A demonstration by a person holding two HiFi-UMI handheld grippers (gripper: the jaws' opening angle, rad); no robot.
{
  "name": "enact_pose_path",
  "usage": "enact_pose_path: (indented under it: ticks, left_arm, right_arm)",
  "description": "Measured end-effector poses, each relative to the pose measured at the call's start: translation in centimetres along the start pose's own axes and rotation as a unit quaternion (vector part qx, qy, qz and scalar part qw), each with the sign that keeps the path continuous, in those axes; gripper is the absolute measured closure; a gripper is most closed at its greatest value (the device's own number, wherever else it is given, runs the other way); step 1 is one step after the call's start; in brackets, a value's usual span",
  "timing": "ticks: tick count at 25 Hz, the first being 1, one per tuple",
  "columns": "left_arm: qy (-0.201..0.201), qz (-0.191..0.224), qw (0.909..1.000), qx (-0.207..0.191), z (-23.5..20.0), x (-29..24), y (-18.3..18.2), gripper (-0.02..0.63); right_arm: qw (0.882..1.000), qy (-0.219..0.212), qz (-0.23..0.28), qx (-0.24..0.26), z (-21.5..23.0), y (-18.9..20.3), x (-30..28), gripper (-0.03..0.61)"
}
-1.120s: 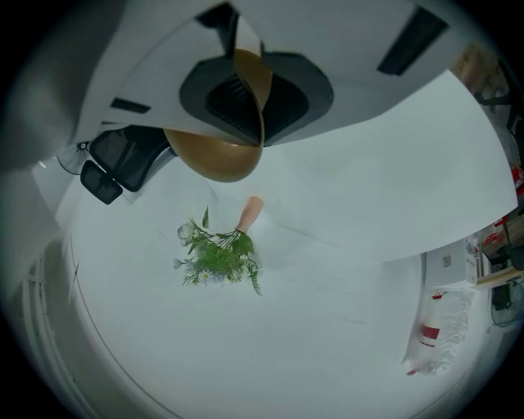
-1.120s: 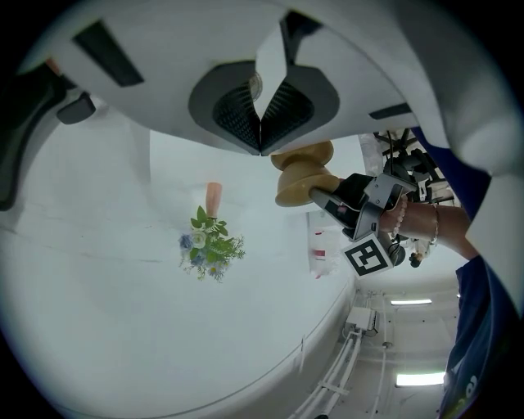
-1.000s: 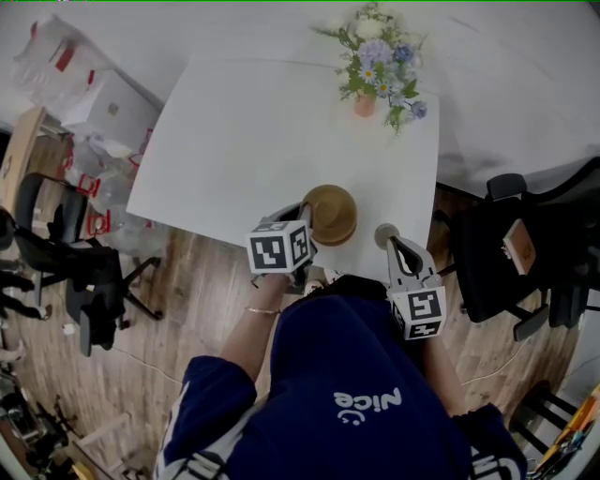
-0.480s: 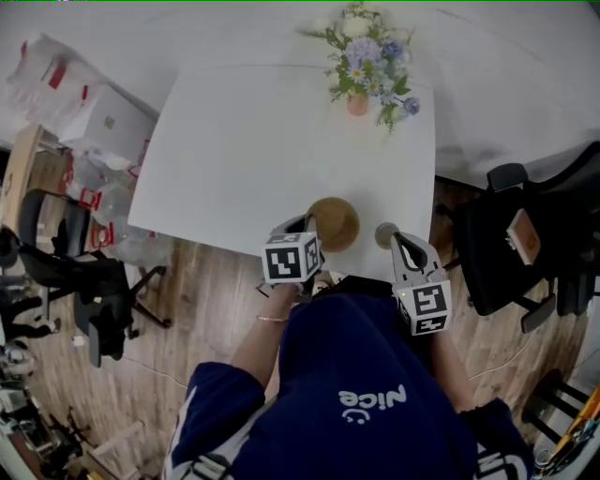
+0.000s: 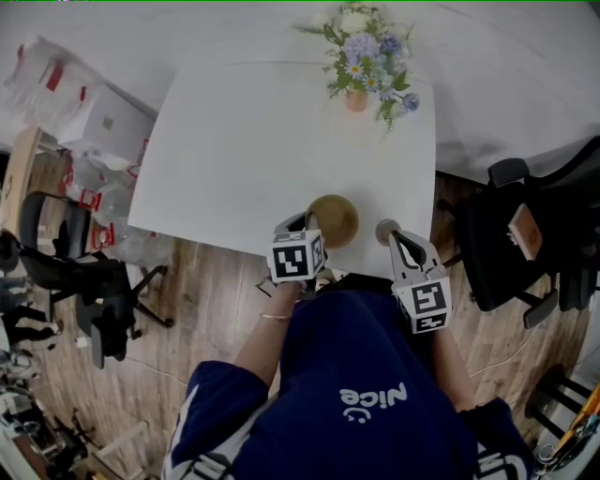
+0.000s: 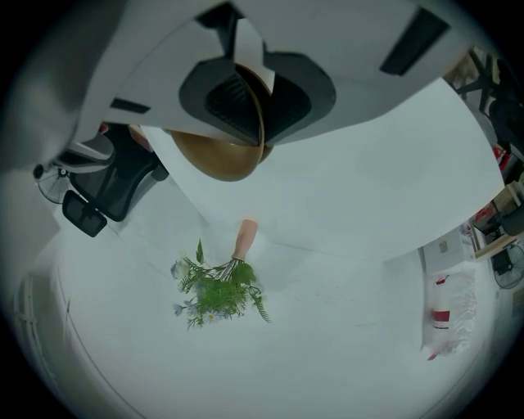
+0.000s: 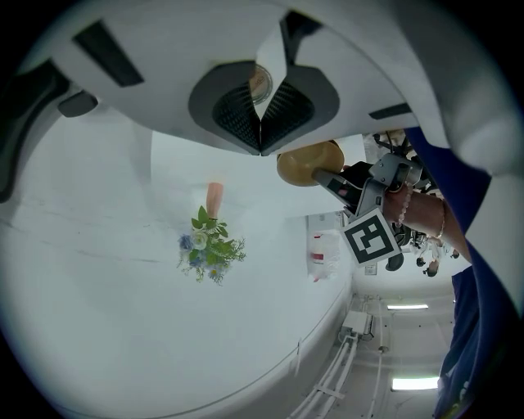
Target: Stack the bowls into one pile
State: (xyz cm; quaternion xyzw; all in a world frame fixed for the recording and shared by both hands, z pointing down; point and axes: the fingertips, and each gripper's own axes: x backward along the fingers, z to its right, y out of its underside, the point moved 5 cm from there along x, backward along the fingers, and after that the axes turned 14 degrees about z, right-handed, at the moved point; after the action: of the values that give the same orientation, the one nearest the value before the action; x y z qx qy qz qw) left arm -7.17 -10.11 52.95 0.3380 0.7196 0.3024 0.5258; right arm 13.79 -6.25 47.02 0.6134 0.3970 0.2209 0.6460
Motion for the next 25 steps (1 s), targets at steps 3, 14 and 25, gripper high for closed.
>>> enact_pose_path:
  ticks: [3,14,25]
  left_arm:
    - [0.0,0.011,0.9999,-0.001,0.0,0.0,-0.1,0.578]
    - [0.001,0.043,0.9987,-0.028,0.5,1.0,-0.6,0.479]
    - [0.018,0.174,0.9835,-0.048,-0.3,4.9,-3.2,0.479]
  right_arm:
    - [1.0,-0.002,0.001,0.001,0.0,0.0,0.0,0.555]
    - [1.0,0.002,0.006,-0.002,-0.1,-0.2,0.1,0.555]
    - [0.994,0.04,0.063,-0.074,2.5,-2.2,-0.3,0.555]
